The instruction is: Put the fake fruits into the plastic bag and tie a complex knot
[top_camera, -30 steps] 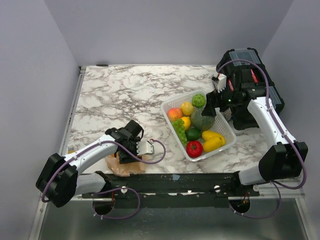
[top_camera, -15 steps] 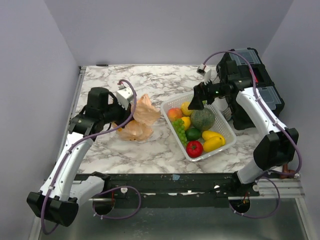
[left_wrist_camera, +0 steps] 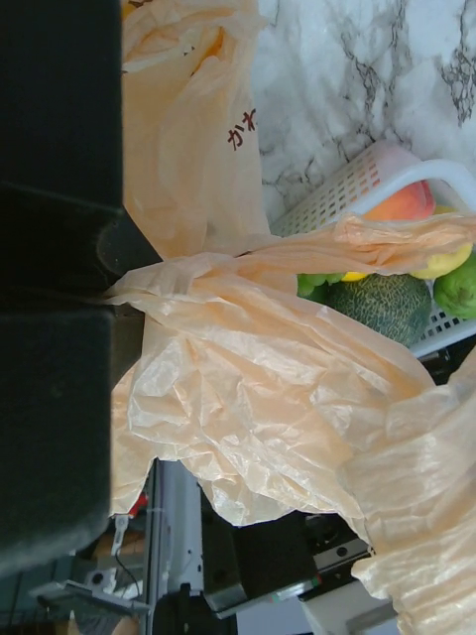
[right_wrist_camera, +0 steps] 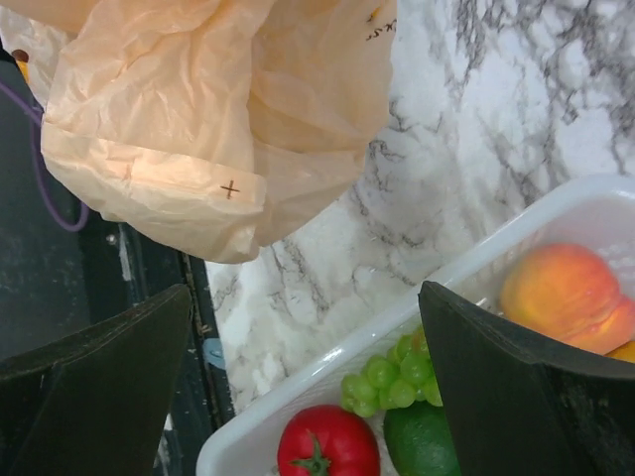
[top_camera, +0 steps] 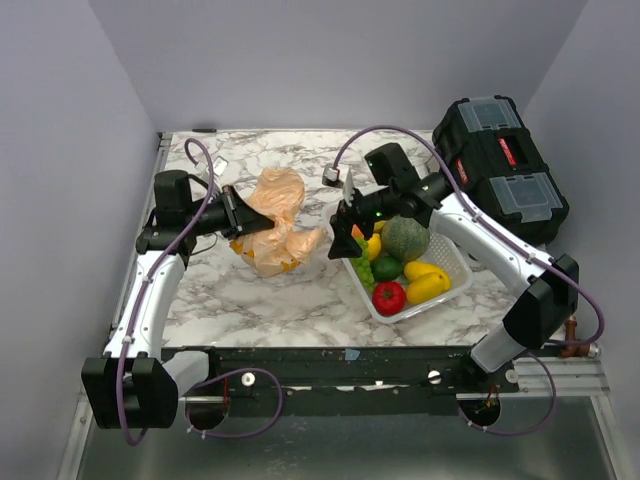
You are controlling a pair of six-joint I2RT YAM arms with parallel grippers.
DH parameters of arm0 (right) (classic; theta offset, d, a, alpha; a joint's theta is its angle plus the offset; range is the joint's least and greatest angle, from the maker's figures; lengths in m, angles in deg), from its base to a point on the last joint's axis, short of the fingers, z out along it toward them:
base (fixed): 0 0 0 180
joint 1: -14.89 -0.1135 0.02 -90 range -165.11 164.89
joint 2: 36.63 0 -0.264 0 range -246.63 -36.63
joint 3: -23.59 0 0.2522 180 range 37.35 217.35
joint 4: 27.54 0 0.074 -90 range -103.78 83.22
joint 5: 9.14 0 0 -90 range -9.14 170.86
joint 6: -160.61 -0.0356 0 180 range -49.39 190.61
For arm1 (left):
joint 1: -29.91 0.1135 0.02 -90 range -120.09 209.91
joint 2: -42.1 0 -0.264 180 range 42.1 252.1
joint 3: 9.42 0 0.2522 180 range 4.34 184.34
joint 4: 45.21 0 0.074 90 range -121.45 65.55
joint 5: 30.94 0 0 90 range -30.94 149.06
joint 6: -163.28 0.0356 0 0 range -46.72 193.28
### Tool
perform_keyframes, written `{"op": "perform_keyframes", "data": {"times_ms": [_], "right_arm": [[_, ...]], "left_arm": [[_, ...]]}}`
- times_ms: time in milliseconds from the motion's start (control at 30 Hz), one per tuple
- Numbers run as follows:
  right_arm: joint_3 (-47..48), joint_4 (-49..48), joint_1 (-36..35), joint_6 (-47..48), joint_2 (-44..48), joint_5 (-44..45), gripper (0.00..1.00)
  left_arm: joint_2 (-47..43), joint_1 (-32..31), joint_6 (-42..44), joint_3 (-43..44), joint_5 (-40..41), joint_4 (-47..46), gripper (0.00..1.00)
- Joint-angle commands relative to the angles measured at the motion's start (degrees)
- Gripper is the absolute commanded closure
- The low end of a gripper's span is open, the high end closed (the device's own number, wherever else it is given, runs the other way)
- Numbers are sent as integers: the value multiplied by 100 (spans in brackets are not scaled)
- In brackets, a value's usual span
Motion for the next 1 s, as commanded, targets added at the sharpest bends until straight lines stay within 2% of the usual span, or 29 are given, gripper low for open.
{"op": "perform_keyframes", "data": {"times_ms": [0, 167, 267, 400, 433, 500, 567, 633, 667, 733, 833, 967], "right_arm": [[422, -75, -323, 677, 51, 597, 0], [-256, -1049, -1160, 1776, 768, 1575, 0], [-503, -1365, -1610, 2191, 880, 2065, 0], [-745, -1718, -2081, 2579, 913, 2215, 0], [-748, -1727, -2149, 2595, 903, 2174, 4], [-721, -1729, -2231, 2502, 849, 2124, 24], [-821, -1836, -2225, 2254, 869, 2272, 50], [-959, -1808, -2229, 2080, 957, 2561, 86], [-1044, -1761, -2223, 1944, 1013, 2739, 99], [-1261, -1608, -2129, 1731, 1236, 2801, 99], [-1587, -1457, -1834, 1219, 1705, 2340, 99], [-1705, -1295, -1338, 363, 1954, 1603, 99]], "left_arm": [[55, 172, -748, -43, -722, -501, 100], [195, 174, -921, -118, -899, -603, 100], [180, 169, -904, -100, -926, -541, 100], [76, 168, -909, -137, -916, -498, 100], [58, 182, -937, -119, -930, -510, 100], [2, 246, -963, -66, -968, -512, 99], [-44, 374, -995, -55, -1071, -510, 97], [-53, 663, -930, 30, -1209, -373, 96], [-48, 891, -830, 78, -1272, -247, 95], [-16, 1384, -568, 181, -1357, 10, 91], [183, 2230, -182, 397, -1292, 289, 82], [610, 3008, 512, 890, -620, 712, 79]]}}
